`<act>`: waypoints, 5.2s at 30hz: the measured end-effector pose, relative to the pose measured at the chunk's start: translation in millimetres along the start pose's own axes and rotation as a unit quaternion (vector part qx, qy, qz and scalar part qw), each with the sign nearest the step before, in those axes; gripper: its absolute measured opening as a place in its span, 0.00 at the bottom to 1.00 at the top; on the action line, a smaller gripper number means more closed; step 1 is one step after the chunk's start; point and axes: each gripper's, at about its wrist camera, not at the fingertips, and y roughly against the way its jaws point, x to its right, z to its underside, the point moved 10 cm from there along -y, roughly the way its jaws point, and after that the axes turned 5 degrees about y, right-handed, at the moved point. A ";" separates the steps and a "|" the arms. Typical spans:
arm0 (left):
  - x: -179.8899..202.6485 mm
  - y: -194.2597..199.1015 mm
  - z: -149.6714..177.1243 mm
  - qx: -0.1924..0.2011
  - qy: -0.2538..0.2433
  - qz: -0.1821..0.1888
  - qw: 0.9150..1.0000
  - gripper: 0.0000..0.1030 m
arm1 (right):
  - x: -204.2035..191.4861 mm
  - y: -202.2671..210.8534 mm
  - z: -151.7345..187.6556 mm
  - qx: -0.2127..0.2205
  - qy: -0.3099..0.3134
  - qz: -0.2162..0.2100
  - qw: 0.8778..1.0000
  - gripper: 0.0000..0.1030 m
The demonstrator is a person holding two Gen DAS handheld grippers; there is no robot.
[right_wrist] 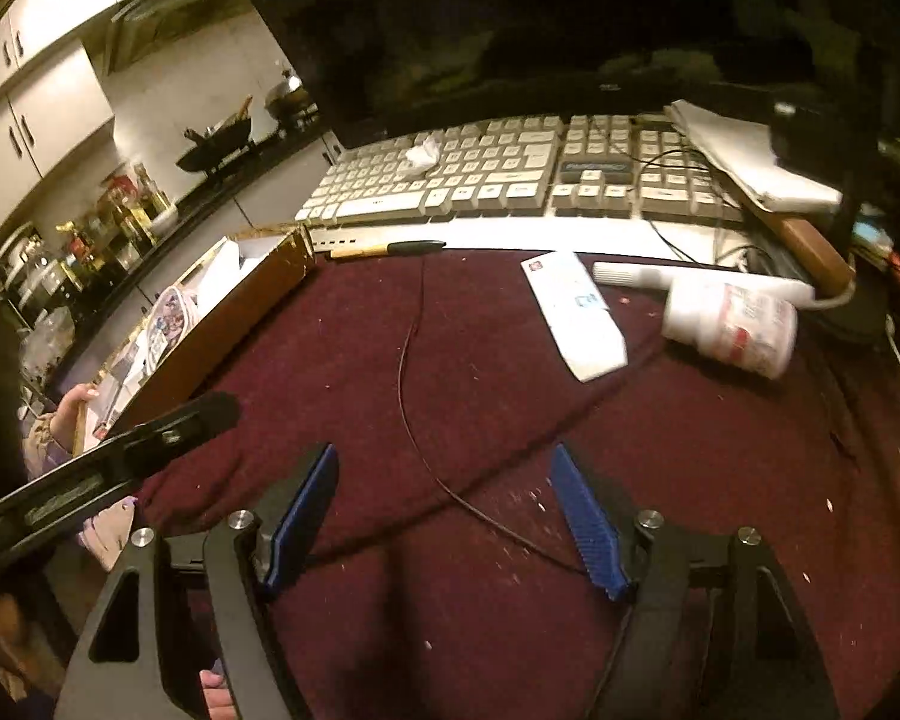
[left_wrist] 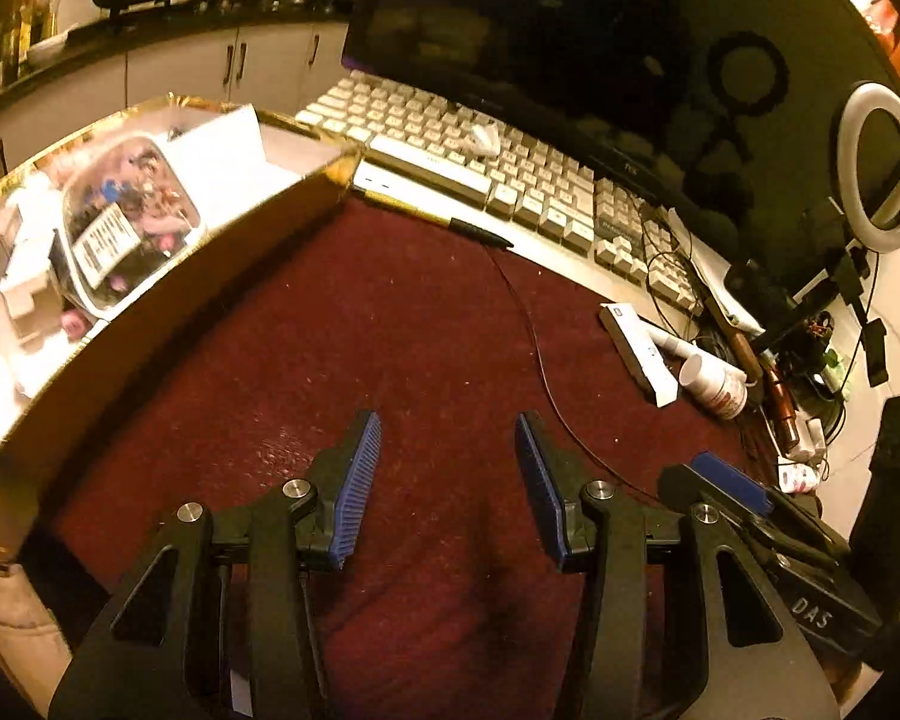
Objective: Organize objects
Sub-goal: 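Grasp the white staple box with the left tool while the right tool grasps the white pill bottle, then carry the staple box and pill bottle toward the white tray, then lower both items into the tray and open both tools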
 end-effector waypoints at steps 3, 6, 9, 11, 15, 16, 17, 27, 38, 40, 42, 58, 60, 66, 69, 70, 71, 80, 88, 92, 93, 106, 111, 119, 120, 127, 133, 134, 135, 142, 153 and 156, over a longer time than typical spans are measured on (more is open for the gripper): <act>1.9 -2.5 2.5 -0.001 0.006 0.005 1.000 0.46 | 5.9 -1.5 -1.1 -0.011 0.008 0.006 1.000 0.56; 4.9 -3.1 5.0 -0.004 0.007 0.010 1.000 0.46 | 18.2 4.1 -12.3 -0.003 0.012 0.028 1.000 0.55; 10.4 -6.8 8.3 -0.013 0.002 0.011 1.000 0.46 | 42.7 16.4 -27.1 0.020 -0.016 0.045 0.999 0.55; 15.0 -8.8 10.4 -0.021 -0.004 0.015 1.000 0.45 | 63.6 23.8 -35.7 0.034 -0.042 0.058 0.997 0.55; 22.9 -10.9 12.2 -0.026 -0.012 0.020 0.999 0.46 | 87.4 30.4 -54.2 0.044 -0.046 0.052 0.997 0.55; 25.9 -12.2 12.5 -0.029 -0.013 0.023 0.999 0.45 | 89.8 29.7 -57.7 0.043 -0.035 0.056 0.997 0.56; 29.3 -13.2 12.6 -0.031 -0.014 0.026 0.999 0.45 | 94.8 26.9 -61.4 0.036 -0.024 0.066 0.997 0.58; 66.2 -19.3 -0.1 -0.036 -0.045 0.036 0.998 0.46 | 113.8 -9.6 -47.3 -0.024 -0.008 0.072 0.997 0.67; 93.0 -51.7 -21.4 -0.056 -0.053 0.022 0.997 0.46 | 91.2 -25.6 -46.3 -0.057 -0.007 0.035 0.998 0.65; 95.2 -55.7 -22.7 -0.057 -0.051 0.021 0.997 0.46 | 89.0 -30.8 -39.7 -0.069 -0.001 0.035 0.997 0.41; 97.7 -61.6 -23.2 -0.060 -0.048 0.017 0.997 0.46 | 92.5 -28.0 -36.3 -0.063 -0.010 0.036 0.997 0.35; 144.6 -136.9 -23.6 -0.089 -0.131 -0.059 0.986 0.32 | 108.7 -17.3 -27.5 -0.053 -0.038 0.054 0.996 0.35; 138.3 -127.8 -18.8 -0.095 -0.117 -0.035 0.988 0.29 | 109.4 -17.8 -28.0 -0.052 -0.038 0.054 0.996 0.35; 103.9 -81.0 8.1 -0.090 -0.091 -0.010 0.992 0.28 | 106.5 -15.2 -30.0 -0.039 -0.046 0.034 0.998 0.35; 91.9 -63.7 14.6 -0.097 -0.058 0.018 0.993 0.28 | 107.6 -17.9 -32.5 -0.037 -0.064 0.015 0.997 0.35; 91.3 -60.9 15.6 -0.092 -0.056 0.021 0.994 0.28 | 107.5 -19.5 -34.5 -0.036 -0.071 0.009 0.997 0.35; 87.5 -60.6 14.6 -0.092 -0.053 0.021 0.994 0.28 | 106.7 -19.9 -36.9 -0.033 -0.076 0.005 0.997 0.35; 76.8 -30.9 4.1 -0.071 -0.017 0.066 0.995 0.28 | 87.4 1.6 -53.5 0.027 -0.119 -0.038 0.992 0.34; 56.0 -13.0 -5.4 -0.058 0.001 0.078 0.995 0.28 | 25.0 -6.7 -57.7 0.022 -0.083 -0.052 0.995 0.34; 43.5 -5.3 -14.9 -0.038 0.004 0.068 0.997 0.28 | 3.1 -6.1 -64.0 0.028 -0.063 -0.065 0.996 0.34; 39.2 -4.4 -16.8 -0.040 0.011 0.066 0.997 0.28 | -0.7 -9.1 -63.9 0.024 -0.060 -0.068 0.996 0.34; -11.0 31.4 -46.1 0.001 0.056 0.053 0.997 0.28 | -66.3 -23.7 -74.1 0.006 -0.025 -0.114 0.993 0.34; -40.4 55.3 -61.8 0.038 0.072 0.038 0.996 0.28 | -102.1 -22.1 -90.5 0.006 -0.004 -0.137 0.991 0.34; -108.5 78.5 -81.2 0.069 0.109 -0.006 0.992 0.28 | -164.6 -43.4 -83.3 -0.016 0.025 -0.180 0.983 0.34; -118.9 84.0 -84.5 0.079 0.113 -0.010 0.990 0.28 | -169.7 -45.7 -83.7 -0.019 0.027 -0.182 0.983 0.34; -197.1 99.0 -86.8 0.086 0.166 -0.070 0.980 0.28 | -210.2 -72.0 -79.0 -0.047 0.057 -0.198 0.977 0.34; -198.5 108.5 -64.8 0.071 0.170 -0.066 0.981 0.28 | -253.9 -84.5 -52.2 -0.087 0.094 -0.230 0.965 0.34; -192.8 106.8 -63.6 0.069 0.169 -0.062 0.981 0.28 | -257.8 -85.0 -46.9 -0.093 0.100 -0.231 0.963 0.34; -188.8 104.2 -61.1 0.064 0.160 -0.066 0.983 0.28 | -262.0 -85.5 -41.6 -0.097 0.111 -0.227 0.963 0.34; -188.0 88.3 -56.1 0.028 0.158 -0.080 0.984 0.28 | -260.8 -101.6 -26.5 -0.098 0.145 -0.152 0.973 0.34; -190.6 67.9 -44.1 0.003 0.136 -0.093 0.986 0.35 | -260.0 -97.0 -22.1 -0.063 0.124 -0.154 0.978 0.35; -191.3 71.0 -44.9 0.010 0.157 -0.067 0.985 0.46 | -257.2 -88.6 -25.5 -0.046 0.118 -0.164 0.978 0.42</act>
